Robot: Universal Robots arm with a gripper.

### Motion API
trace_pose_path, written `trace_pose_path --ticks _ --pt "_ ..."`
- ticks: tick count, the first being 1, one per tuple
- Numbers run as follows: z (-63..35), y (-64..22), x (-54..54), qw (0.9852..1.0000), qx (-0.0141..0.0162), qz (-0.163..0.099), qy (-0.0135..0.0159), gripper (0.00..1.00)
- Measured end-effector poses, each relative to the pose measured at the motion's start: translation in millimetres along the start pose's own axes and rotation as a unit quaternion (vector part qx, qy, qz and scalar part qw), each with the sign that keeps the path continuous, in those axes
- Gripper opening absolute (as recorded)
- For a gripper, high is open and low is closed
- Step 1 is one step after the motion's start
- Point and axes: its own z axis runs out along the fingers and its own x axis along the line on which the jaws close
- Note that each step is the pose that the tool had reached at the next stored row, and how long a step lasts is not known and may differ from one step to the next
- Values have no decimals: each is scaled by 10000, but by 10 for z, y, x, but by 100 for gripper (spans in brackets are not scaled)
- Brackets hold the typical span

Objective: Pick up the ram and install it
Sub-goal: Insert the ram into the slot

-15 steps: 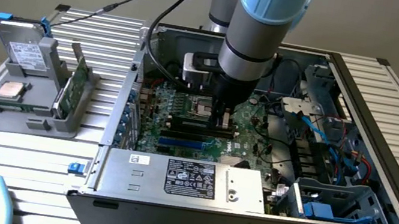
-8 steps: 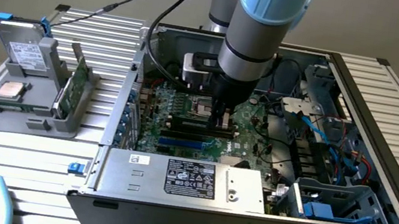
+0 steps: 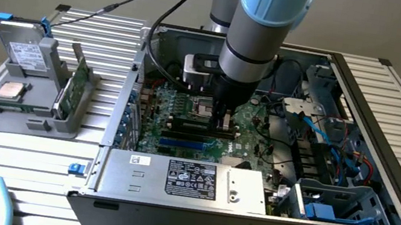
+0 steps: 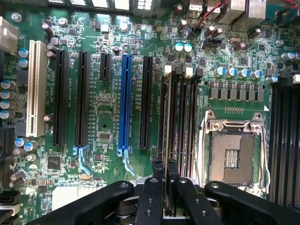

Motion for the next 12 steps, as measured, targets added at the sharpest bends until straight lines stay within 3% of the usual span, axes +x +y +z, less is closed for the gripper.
trace_pose_path --ticks 12 --pt "26 -2 3 10000 -1 0 1 14"
